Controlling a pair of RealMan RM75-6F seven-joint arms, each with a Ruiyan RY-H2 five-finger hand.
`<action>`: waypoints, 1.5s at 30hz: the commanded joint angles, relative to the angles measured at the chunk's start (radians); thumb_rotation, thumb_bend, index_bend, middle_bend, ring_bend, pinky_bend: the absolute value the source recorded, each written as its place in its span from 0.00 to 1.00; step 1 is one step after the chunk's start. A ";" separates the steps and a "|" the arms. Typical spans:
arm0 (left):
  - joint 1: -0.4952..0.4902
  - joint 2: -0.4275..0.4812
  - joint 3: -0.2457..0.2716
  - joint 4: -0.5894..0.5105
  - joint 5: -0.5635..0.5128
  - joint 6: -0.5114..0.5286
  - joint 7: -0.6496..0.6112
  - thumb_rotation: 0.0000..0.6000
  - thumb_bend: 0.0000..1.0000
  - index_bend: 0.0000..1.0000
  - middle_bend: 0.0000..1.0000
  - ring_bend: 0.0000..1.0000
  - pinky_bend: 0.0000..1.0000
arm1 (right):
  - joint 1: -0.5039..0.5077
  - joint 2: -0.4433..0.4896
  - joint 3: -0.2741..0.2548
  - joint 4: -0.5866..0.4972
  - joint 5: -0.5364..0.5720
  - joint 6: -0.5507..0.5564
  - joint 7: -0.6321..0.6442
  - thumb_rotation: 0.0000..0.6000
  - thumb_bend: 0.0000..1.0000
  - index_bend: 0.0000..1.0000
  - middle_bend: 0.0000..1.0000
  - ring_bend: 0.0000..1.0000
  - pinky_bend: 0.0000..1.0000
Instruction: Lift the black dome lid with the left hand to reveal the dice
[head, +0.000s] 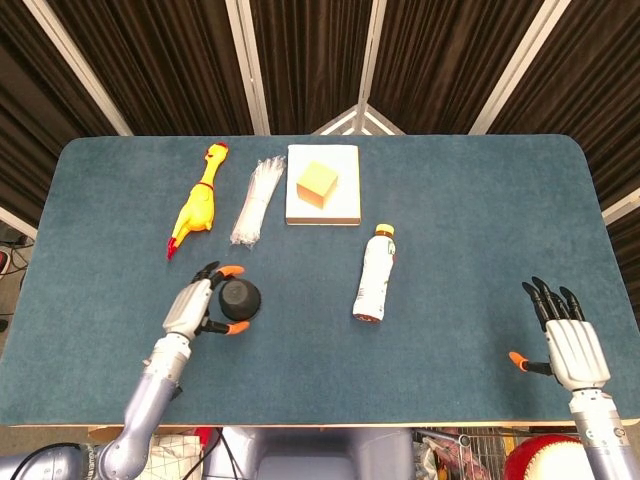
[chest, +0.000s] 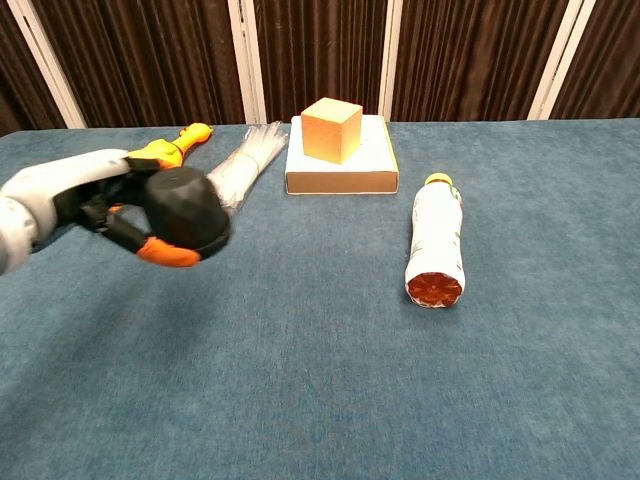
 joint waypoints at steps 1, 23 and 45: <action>-0.016 0.084 -0.021 -0.130 -0.042 0.031 0.070 1.00 0.53 0.23 0.52 0.00 0.00 | -0.003 -0.002 -0.002 0.007 0.003 0.000 0.005 1.00 0.15 0.00 0.00 0.15 0.00; 0.023 0.346 0.018 -0.192 0.013 -0.078 -0.183 1.00 0.52 0.24 0.50 0.00 0.00 | -0.003 -0.009 -0.009 -0.008 -0.008 0.002 -0.018 1.00 0.15 0.00 0.00 0.15 0.00; 0.034 0.417 0.097 -0.220 0.080 -0.050 -0.206 1.00 0.52 0.26 0.50 0.00 0.00 | -0.011 -0.004 -0.021 -0.024 -0.029 0.016 -0.019 1.00 0.15 0.00 0.00 0.15 0.00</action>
